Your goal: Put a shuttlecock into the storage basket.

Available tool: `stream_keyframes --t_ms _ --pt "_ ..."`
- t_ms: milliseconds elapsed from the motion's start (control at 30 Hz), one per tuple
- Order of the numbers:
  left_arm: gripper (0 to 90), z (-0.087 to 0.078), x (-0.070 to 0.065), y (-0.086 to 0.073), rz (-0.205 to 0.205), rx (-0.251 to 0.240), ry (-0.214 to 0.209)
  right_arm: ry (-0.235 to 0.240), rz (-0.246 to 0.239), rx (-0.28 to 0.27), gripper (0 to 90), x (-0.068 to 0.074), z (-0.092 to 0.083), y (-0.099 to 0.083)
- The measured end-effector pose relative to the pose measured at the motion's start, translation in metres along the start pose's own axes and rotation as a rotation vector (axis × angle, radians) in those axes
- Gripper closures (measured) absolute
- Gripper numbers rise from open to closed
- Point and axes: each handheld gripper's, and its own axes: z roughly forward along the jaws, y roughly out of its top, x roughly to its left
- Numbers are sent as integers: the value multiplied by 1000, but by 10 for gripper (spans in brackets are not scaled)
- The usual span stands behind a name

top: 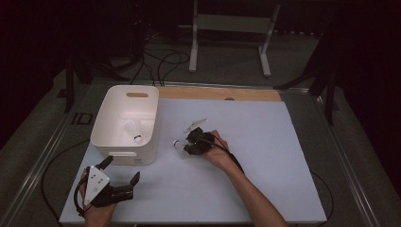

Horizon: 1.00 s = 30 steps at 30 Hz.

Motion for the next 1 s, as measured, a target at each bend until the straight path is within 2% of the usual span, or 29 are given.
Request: stream_keyframes --t_ms 233,267,333,433,567,1000 --pt "3 0 0 0 0 1 -1 -14 -5 -11 724 4 3 4" --pt "4 0 0 0 0 1 -1 -19 17 -17 733 6 4 6" --pt "4 0 0 0 0 1 -1 -20 -12 -3 762 6 4 7" --pt "3 0 0 0 -1 0 1 -19 -12 -11 814 8 3 12" --pt "4 -1 1 0 -4 -3 2 -32 -38 -4 890 13 2 19" --pt "4 0 0 0 -1 0 2 -59 -21 -20 898 13 -6 22"
